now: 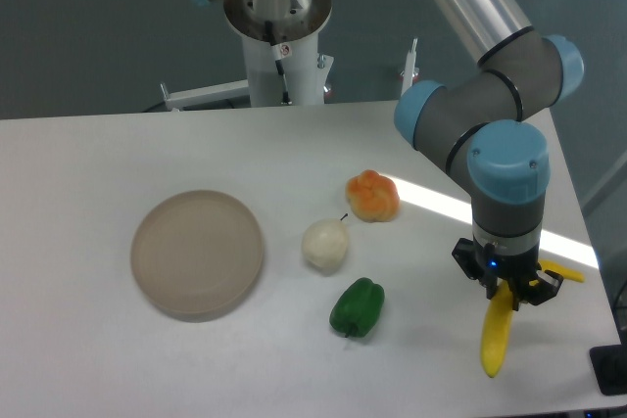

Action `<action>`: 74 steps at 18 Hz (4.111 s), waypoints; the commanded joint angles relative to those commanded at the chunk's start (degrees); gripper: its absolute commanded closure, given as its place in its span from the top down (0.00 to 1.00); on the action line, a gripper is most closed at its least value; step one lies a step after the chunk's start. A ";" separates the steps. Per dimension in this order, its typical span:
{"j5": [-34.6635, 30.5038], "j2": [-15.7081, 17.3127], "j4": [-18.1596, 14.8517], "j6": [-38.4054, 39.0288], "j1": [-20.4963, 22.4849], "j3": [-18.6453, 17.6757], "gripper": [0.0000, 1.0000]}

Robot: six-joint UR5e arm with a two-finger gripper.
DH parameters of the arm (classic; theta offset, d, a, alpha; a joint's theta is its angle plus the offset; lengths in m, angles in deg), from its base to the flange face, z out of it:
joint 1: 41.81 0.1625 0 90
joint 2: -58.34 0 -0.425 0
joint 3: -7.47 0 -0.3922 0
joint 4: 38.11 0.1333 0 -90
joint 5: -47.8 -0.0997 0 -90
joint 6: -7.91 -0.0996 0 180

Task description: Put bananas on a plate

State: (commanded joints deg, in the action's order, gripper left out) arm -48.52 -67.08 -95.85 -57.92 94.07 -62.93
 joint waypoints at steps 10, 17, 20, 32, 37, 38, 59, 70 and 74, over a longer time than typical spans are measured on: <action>0.00 0.44 0.00 0.00 0.00 -0.62 0.37; 0.44 1.49 0.00 0.00 0.00 -0.79 0.37; 0.61 2.72 -0.09 1.66 -0.44 -2.63 0.37; 0.35 10.54 -3.24 16.43 -8.78 -7.38 0.36; 0.53 13.18 -10.19 26.61 -14.67 -8.17 0.37; 0.70 13.79 -10.28 28.02 -15.64 -8.87 0.37; 6.94 15.91 -4.41 42.80 -28.74 -26.18 0.38; 6.86 13.62 1.41 47.19 -32.26 -31.29 0.38; 6.86 12.92 1.41 47.29 -32.43 -31.47 0.38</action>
State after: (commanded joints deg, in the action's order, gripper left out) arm -41.67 -54.16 -94.45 -10.63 61.64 -94.40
